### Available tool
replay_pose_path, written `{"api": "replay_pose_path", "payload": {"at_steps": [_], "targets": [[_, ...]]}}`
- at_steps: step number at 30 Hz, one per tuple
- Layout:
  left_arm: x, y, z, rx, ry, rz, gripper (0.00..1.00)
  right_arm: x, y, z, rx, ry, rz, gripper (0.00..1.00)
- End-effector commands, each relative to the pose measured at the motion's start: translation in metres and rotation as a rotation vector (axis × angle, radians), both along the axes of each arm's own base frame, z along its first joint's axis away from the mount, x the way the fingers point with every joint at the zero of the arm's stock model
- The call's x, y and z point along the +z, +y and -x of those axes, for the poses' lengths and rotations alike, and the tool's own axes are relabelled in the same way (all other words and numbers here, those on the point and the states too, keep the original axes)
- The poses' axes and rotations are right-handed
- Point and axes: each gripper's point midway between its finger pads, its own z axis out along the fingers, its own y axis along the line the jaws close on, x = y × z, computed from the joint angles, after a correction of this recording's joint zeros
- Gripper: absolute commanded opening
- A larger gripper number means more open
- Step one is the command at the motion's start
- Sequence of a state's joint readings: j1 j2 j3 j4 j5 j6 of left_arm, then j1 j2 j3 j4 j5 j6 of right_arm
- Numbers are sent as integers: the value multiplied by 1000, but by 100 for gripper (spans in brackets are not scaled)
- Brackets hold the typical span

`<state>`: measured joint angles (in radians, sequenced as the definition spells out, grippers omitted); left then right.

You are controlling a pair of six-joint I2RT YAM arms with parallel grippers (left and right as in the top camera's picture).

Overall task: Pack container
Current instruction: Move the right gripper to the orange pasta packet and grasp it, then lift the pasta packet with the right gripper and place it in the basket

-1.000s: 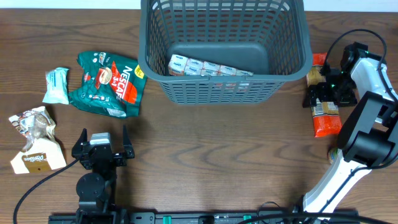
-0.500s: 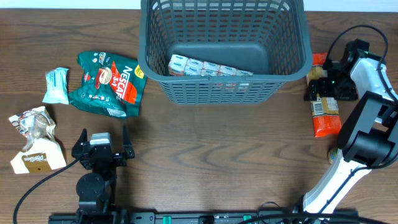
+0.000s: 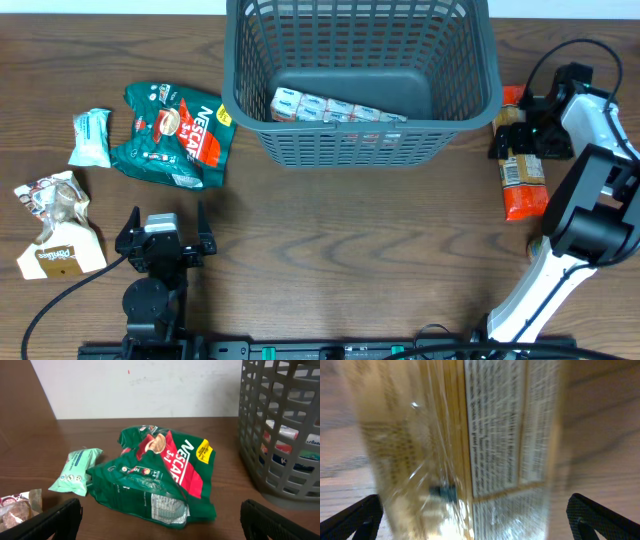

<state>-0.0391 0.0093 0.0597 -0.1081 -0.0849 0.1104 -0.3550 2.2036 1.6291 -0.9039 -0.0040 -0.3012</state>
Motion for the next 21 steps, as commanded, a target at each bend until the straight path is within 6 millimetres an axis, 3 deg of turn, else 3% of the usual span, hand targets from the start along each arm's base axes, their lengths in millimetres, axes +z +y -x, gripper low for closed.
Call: {"api": "replay_pose_path", "payload": {"at_steps": [1,3,5,6,7,8,15,18,21], "targets": [[-15,2,0,4,38,-18,99,-32,5,13,-13,80,-41,99],[-15,2,0,4,38,-18,99,-43,9,17,-12,101,-64,99],[-15,2,0,4,38,-18,99,-51,12,20,-12,123,-79,86],[-15,2,0,4,38,-18,99,-54,12,22,-12,132,-82,57],[-15,2,0,4,38,-18,99,-56,13,25,-12,144,-86,20],[-15,2,0,4,38,-18,99,-57,13,26,-13,149,-88,4],[-15,2,0,4,38,-18,98,-47,14,27,-1,151,-89,1],[-15,2,0,4,38,-18,98,-23,10,17,-32,92,-69,1],[-15,2,0,4,38,-18,99,23,6,0,-47,-13,-45,1]]}}
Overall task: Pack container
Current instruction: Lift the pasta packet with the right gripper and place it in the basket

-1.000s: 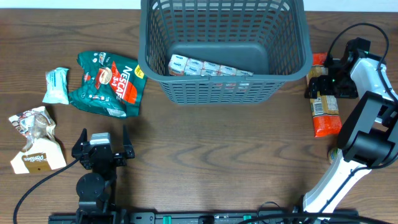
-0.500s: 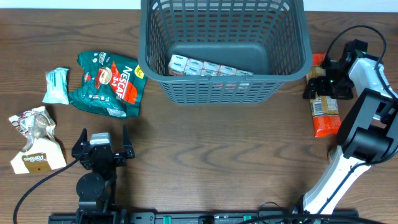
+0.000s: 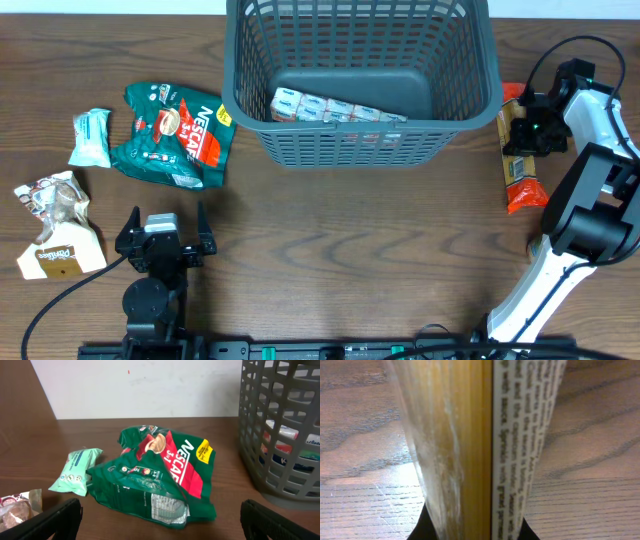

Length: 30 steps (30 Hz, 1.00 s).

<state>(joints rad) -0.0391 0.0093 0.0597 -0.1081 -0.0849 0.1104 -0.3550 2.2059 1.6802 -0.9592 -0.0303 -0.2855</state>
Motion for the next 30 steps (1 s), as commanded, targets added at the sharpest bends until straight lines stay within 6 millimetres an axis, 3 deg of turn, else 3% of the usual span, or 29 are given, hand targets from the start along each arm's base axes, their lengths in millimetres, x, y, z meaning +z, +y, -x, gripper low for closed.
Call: {"api": "replay_pose_path", "payload": {"at_steps": [1,4,8,10,13,16,18,21,27,30], "targets": [[-15,2,0,4,38,-18,99,31,2,-2,-32,-52,-9,1],[-15,2,0,4,38,-18,99,107,-3,-20,-36,-221,42,1],[-15,2,0,4,38,-18,99,236,-7,-30,-62,-523,136,1],[-15,2,0,4,38,-18,99,300,-5,-25,-75,-671,178,1],[-15,2,0,4,38,-18,99,380,5,-8,-64,-854,232,2],[-15,2,0,4,38,-18,99,438,31,8,24,-994,261,1],[-15,2,0,4,38,-18,98,462,61,15,157,-1058,261,1],[-15,2,0,4,38,-18,99,476,110,21,359,-1099,259,1],[-15,2,0,4,38,-18,99,460,215,26,828,-1075,265,1],[-15,2,0,4,38,-18,99,448,255,21,1020,-1068,283,1]]}}
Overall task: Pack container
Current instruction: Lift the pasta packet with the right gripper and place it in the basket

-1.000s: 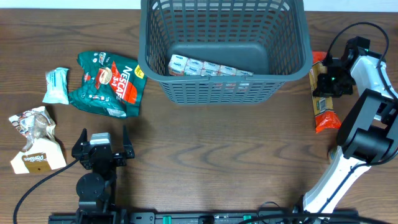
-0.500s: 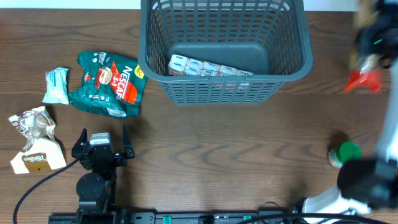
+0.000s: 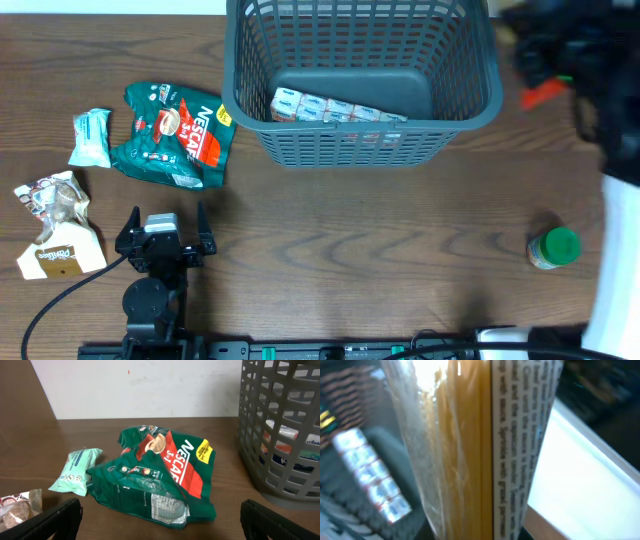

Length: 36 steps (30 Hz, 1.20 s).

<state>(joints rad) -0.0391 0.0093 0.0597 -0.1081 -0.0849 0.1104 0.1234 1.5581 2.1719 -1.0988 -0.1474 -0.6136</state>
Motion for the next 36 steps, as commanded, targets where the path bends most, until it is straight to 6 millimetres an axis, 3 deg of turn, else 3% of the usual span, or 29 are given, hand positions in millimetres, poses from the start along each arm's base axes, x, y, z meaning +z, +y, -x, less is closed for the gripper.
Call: {"api": "replay_pose_path", "payload": {"at_steps": [1,8,11,16,25,28,31,32,34,36], "targets": [[-15,2,0,4,38,-18,99,-1,42,-4,207,-77,174,1],[-15,2,0,4,38,-18,99,-47,70,-44,315,-22,253,1],[-15,2,0,4,38,-18,99,-78,80,-61,359,44,251,1],[-15,2,0,4,38,-18,99,-153,89,-87,389,224,256,1],[-15,2,0,4,38,-18,99,-269,116,-98,454,498,226,1],[-15,2,0,4,38,-18,99,-298,120,-100,449,562,218,1],[-15,2,0,4,38,-18,99,-314,122,-101,428,605,200,1],[-15,2,0,4,38,-18,99,-315,121,-101,418,613,192,10],[-15,2,0,4,38,-18,99,-314,121,-102,388,625,167,99],[-15,2,0,4,38,-18,99,-309,122,-103,364,621,145,99]]}}
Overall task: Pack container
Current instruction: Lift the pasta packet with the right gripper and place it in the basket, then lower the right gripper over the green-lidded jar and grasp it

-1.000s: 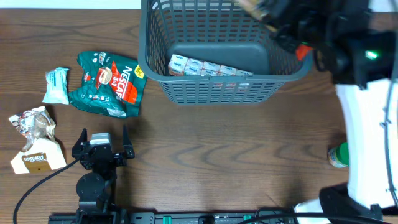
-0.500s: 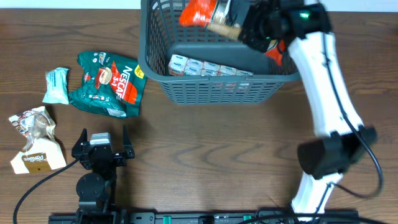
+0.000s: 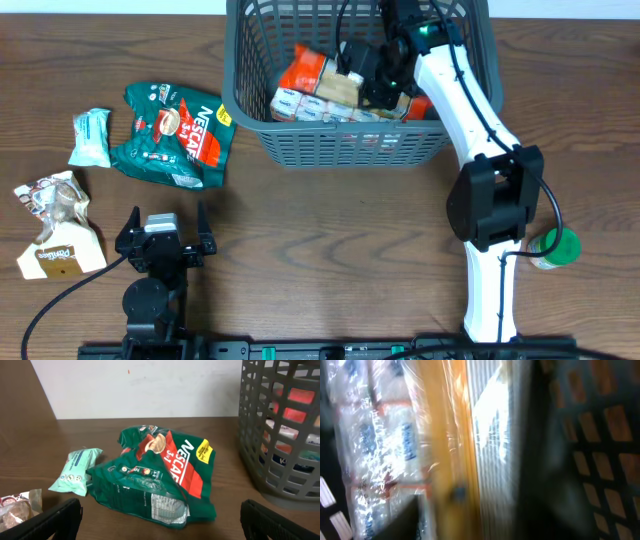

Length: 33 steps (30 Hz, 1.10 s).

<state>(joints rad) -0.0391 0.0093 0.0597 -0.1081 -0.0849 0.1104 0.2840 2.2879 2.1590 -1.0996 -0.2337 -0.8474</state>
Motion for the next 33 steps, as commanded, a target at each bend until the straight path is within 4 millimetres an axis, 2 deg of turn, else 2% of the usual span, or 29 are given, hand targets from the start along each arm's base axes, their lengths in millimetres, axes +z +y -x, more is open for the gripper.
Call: {"api": "replay_pose_path", "payload": {"at_steps": [1,5,9,12,14,16,17,20,26,30,33], "targets": [[-15,2,0,4,38,-18,98,37,11,-3,-70,-41,-90,99],[-15,2,0,4,38,-18,99,77,11,-12,-197,-94,-158,99],[-15,2,0,4,38,-18,99,142,-3,-21,-407,-199,-231,99],[-15,2,0,4,38,-18,99,197,-28,-24,-609,-302,-290,99],[-15,2,0,4,38,-18,98,234,-57,-21,-803,-375,-337,99],[-15,2,0,4,38,-18,99,266,-103,-9,-1091,-443,-382,99],[-15,2,0,4,38,-18,99,277,-132,3,-1274,-470,-411,99],[-15,2,0,4,38,-18,99,293,-197,46,-1658,-486,-490,99],[-15,2,0,4,38,-18,99,305,-261,98,-1827,-483,-472,99],[-15,2,0,4,38,-18,98,287,-290,128,-1943,-405,-385,99],[-15,2,0,4,38,-18,98,263,-306,159,-2147,-297,-344,99]]}}
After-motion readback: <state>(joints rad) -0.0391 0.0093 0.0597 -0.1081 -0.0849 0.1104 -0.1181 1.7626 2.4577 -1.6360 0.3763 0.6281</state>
